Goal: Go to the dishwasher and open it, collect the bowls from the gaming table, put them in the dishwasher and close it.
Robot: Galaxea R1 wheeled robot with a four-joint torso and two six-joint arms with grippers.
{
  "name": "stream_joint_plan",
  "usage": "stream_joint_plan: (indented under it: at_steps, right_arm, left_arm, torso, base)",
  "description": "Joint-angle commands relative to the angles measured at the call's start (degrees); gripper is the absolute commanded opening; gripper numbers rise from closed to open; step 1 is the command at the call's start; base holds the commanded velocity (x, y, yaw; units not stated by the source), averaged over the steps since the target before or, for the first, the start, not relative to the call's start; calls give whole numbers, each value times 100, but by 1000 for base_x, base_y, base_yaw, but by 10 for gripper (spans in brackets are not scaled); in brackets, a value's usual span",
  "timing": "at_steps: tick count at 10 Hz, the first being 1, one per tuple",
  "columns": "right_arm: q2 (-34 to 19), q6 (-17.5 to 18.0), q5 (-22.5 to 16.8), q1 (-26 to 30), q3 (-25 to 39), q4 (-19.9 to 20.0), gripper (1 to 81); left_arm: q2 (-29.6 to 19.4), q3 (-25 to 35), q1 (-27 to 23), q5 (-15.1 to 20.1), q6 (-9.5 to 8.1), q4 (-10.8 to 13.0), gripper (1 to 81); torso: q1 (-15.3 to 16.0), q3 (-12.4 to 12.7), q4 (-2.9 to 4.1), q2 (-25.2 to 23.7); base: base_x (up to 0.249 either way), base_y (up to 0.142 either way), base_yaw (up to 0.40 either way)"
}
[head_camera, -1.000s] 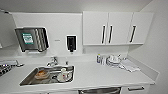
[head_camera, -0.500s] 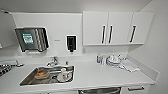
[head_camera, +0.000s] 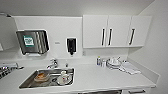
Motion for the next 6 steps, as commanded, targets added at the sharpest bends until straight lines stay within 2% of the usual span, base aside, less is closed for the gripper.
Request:
stream_joint_plan:
  at_steps: [1,2,3,4,5,6]
  right_arm:
    - [-102,17,-255,261,145,-28,811]
    - [-241,9,-263,287,293,-64,811]
    - [-487,-9,-255,331,635,-72,811]
    - [-784,-27,-255,418,1047,-72,811]
    - [-1125,8,-255,489,1502,-64,811]
    - [-1382,17,-255,568,1813,-20,811]
  left_arm:
    - [-285,269,-306,226,17,59,811]
    - [-617,759,-314,217,17,59,811]
    - [-1004,1322,-306,104,17,59,811]
    - [-1389,1821,-306,-63,17,50,811]
    - [-1826,2345,-288,-186,17,59,811]
    - [-2269,2895,-271,-301,17,59,811]
  torso:
    - [357,0,0,-553]
    - [483,0,0,-755]
    - [1322,-1065,0,-2062]
    - [723,-542,0,-1141]
    - [848,-627,0,-1349]
    - [1301,-1281,0,-2055]
  base:
    - [0,0,0]
    - [0,0,0]
    - [0,0,0]
    - [0,0,0]
    - [0,0,0]
    - [0,0,0]
